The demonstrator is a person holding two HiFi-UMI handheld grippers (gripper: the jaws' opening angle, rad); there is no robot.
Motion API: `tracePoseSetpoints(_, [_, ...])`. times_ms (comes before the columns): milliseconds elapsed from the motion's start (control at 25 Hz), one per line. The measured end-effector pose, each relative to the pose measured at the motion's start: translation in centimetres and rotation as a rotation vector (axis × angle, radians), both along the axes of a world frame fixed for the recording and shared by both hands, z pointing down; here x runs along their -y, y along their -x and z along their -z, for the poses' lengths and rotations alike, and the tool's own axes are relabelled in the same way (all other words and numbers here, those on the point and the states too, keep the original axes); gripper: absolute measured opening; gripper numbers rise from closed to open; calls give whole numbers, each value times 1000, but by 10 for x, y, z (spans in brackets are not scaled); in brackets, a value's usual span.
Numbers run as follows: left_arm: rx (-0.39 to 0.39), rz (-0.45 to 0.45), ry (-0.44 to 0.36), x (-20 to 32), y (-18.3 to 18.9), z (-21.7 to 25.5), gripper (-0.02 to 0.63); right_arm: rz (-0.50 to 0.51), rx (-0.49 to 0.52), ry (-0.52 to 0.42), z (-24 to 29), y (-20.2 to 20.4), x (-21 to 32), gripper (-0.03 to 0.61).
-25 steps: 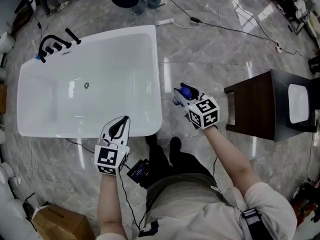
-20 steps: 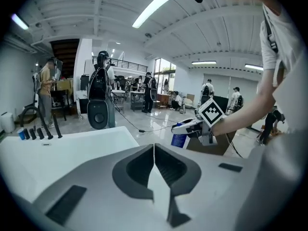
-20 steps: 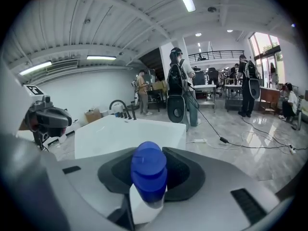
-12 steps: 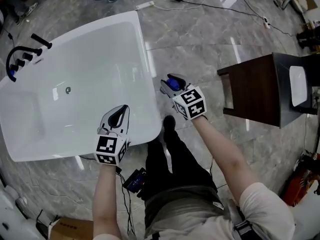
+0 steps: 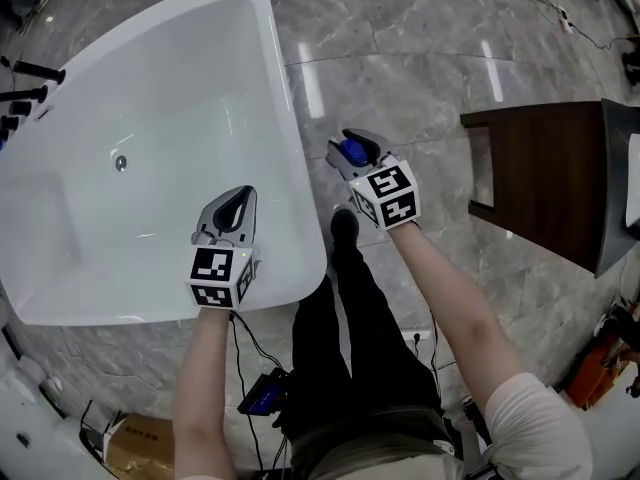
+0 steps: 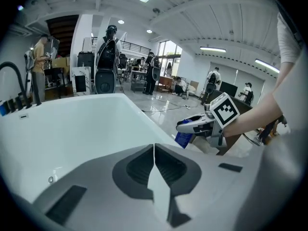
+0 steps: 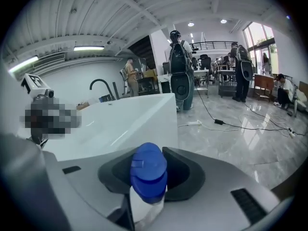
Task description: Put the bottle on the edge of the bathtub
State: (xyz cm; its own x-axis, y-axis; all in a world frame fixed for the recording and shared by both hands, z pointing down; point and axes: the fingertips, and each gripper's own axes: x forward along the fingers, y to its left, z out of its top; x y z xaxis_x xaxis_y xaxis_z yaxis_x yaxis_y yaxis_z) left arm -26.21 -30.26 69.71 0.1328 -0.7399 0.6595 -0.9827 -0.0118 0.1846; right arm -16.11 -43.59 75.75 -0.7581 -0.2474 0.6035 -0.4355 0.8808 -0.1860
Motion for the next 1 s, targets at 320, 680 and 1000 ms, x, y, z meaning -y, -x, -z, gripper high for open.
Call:
tracePoseSetpoints(320, [-9,18,46,19,9,-102,62,-6,-19,12,-98,7,4,143])
tracePoseSetpoints(680, [-33,60,25,17,13,-168,61,-11,-72,35,-210,10,-2,143])
tracePoseSetpoints(1000, [-26,68,37,14,15,-204,61,-20,-136,78,-304,5,-7,143])
